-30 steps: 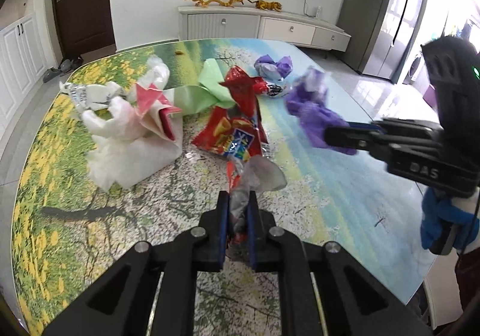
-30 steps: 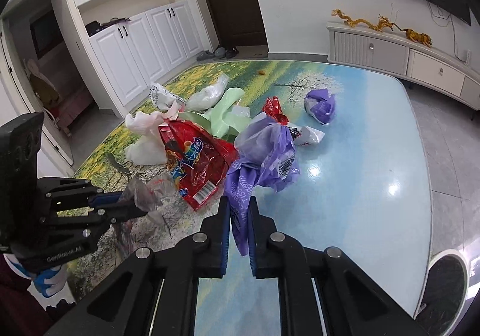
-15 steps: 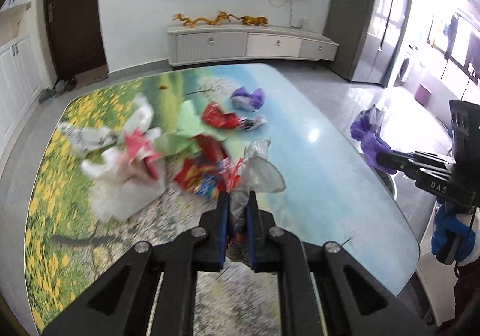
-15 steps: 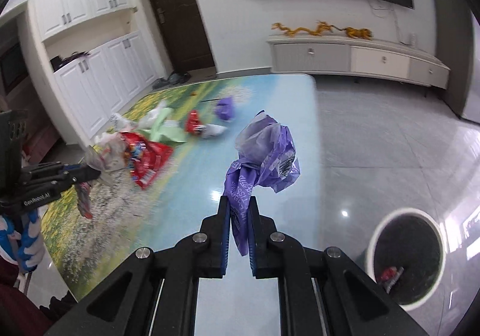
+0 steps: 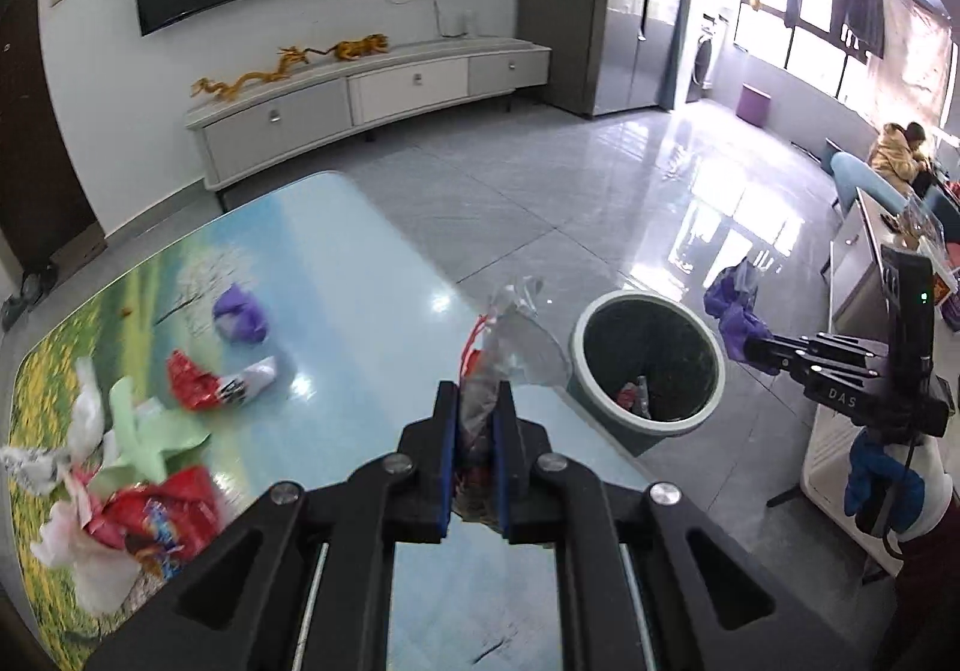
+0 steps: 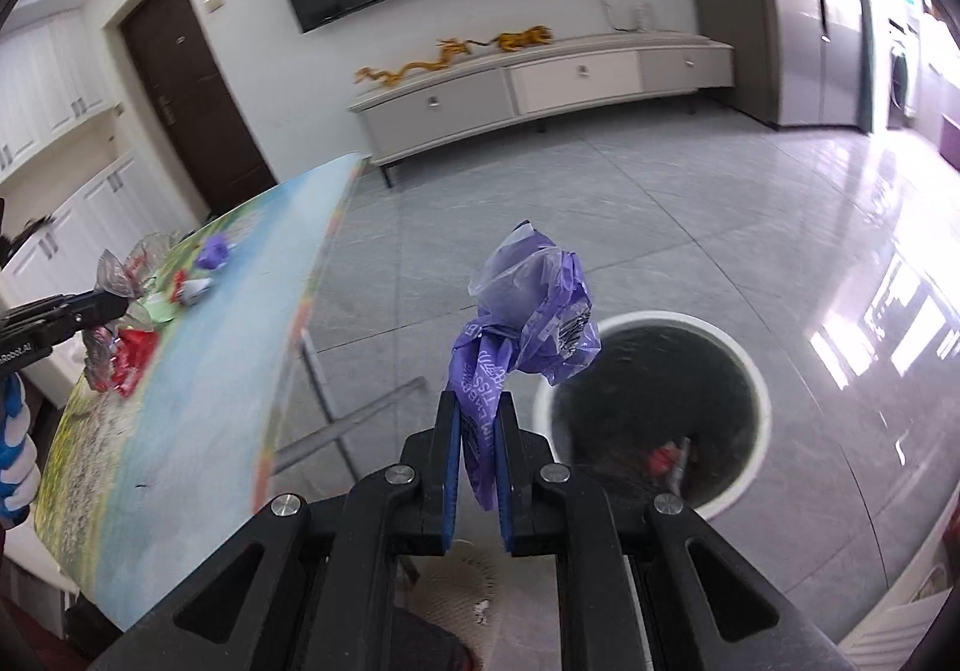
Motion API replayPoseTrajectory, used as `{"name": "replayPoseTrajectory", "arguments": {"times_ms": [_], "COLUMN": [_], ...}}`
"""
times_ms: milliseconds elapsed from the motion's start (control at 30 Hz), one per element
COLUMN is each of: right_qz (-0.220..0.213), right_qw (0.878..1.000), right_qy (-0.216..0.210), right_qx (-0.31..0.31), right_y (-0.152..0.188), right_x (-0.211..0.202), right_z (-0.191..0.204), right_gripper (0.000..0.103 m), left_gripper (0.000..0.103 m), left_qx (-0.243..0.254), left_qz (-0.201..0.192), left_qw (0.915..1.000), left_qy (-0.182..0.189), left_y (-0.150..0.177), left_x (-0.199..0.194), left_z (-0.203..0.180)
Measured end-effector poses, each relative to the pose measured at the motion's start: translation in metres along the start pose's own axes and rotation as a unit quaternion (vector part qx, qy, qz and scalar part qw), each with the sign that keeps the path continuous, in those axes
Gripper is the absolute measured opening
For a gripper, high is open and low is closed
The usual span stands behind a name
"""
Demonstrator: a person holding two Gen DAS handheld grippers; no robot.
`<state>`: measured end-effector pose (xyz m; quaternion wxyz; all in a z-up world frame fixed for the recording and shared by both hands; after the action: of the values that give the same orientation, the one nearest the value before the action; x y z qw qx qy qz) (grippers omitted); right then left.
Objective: Collect trash
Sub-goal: 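Carry the purple bag and clear bottle over the trash bin, then open both tools to drop the purple bag and bottle into the bin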
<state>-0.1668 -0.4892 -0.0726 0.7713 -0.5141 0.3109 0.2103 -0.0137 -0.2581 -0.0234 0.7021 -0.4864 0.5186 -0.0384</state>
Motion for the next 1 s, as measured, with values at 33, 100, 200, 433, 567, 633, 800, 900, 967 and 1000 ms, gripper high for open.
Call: {"name": "replayPoseTrajectory", "arguments": {"times_ms": [33,100,200,433,567,633,800,900,967,1000], "right_qz": [0.001,0.005,0.012,0.042,0.061,0.068,0.076,0.075,0.075,0.075], "right_qw": [1.0,1.0,0.999,0.996,0.993,0.992,0.988,0.987,0.987,0.987], "right_qy": [0.007,0.014,0.023,0.044,0.053,0.057,0.077,0.082,0.086,0.087], "right_qx": [0.009,0.023,0.044,0.07,0.084,0.091,0.109,0.115,0.114,0.113], "right_y": [0.0,-0.001,-0.001,-0.003,-0.001,-0.001,0.002,0.005,0.007,0.007], "right_x": [0.002,0.009,0.023,0.06,0.08,0.086,0.093,0.089,0.084,0.082], "right_z": [-0.012,-0.028,-0.051,-0.092,-0.112,-0.121,-0.135,-0.14,-0.139,-0.138], "right_gripper": [0.01,0.01,0.01,0.01,0.011,0.013,0.034,0.042,0.042,0.042], "left_gripper": [0.01,0.01,0.012,0.012,0.012,0.015,0.044,0.044,0.044,0.044], "left_qx": [0.01,0.023,0.027,0.03,0.031,0.032,0.02,0.012,0.017,0.019], "left_qz": [0.003,0.011,0.025,0.07,0.088,0.096,0.107,0.112,0.105,0.1], "left_qw": [0.9999,0.9995,0.9983,0.9929,0.9901,0.9889,0.9876,0.9864,0.9871,0.9879], "left_qy": [0.006,0.019,0.044,0.091,0.105,0.108,0.113,0.12,0.119,0.117], "left_y": [-0.009,-0.024,-0.046,-0.083,-0.092,-0.094,-0.094,-0.093,-0.093,-0.094], "left_x": [0.01,0.028,0.061,0.146,0.183,0.198,0.223,0.225,0.22,0.216], "left_z": [-0.011,-0.029,-0.057,-0.113,-0.138,-0.148,-0.157,-0.156,-0.155,-0.154]}}
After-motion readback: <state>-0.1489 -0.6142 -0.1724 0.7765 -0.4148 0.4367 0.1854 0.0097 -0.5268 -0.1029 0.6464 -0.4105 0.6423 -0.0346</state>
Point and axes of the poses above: each gripper's, at about its wrist camera, not at the fingertips, and x roughly the way its jaws point, z to its left, y to its underside, the point moved 1 cm from there along x, roughly the way its jaws point, and after that the axes turned 4 degrees about -z, right-handed, at the moved point
